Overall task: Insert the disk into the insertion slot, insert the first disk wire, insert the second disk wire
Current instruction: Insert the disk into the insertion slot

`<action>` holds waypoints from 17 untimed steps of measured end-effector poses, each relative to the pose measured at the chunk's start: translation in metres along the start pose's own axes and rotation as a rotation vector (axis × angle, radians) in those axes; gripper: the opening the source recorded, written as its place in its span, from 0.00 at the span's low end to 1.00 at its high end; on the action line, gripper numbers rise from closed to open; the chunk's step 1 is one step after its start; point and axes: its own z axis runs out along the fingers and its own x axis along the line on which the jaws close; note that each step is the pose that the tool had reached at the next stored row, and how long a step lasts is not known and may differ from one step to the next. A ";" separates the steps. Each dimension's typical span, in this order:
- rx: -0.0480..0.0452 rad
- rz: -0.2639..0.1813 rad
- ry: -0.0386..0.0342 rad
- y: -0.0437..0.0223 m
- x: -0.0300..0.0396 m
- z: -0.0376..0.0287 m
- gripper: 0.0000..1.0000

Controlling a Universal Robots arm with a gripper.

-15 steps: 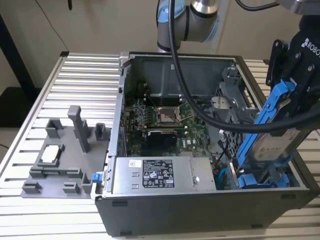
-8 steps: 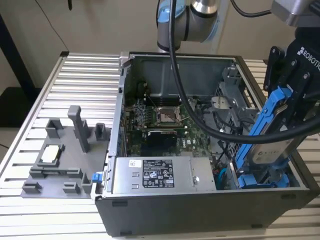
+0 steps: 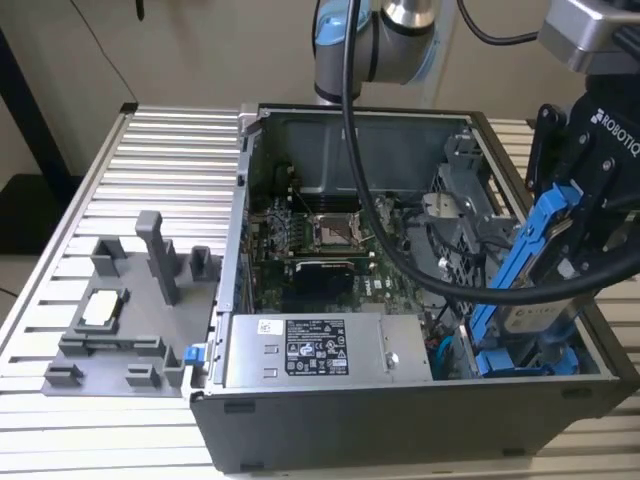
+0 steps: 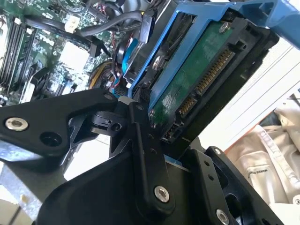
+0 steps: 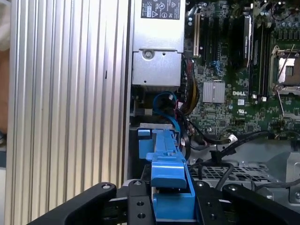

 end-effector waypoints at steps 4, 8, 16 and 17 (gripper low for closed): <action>-0.0001 0.000 0.0003 -0.0020 0.0000 0.0044 0.33; 0.0000 0.001 -0.0003 -0.0024 -0.0002 0.0080 0.33; 0.0000 0.008 -0.0023 -0.0031 -0.0019 0.0132 0.33; -0.0001 0.009 -0.0026 -0.0033 -0.0023 0.0140 0.33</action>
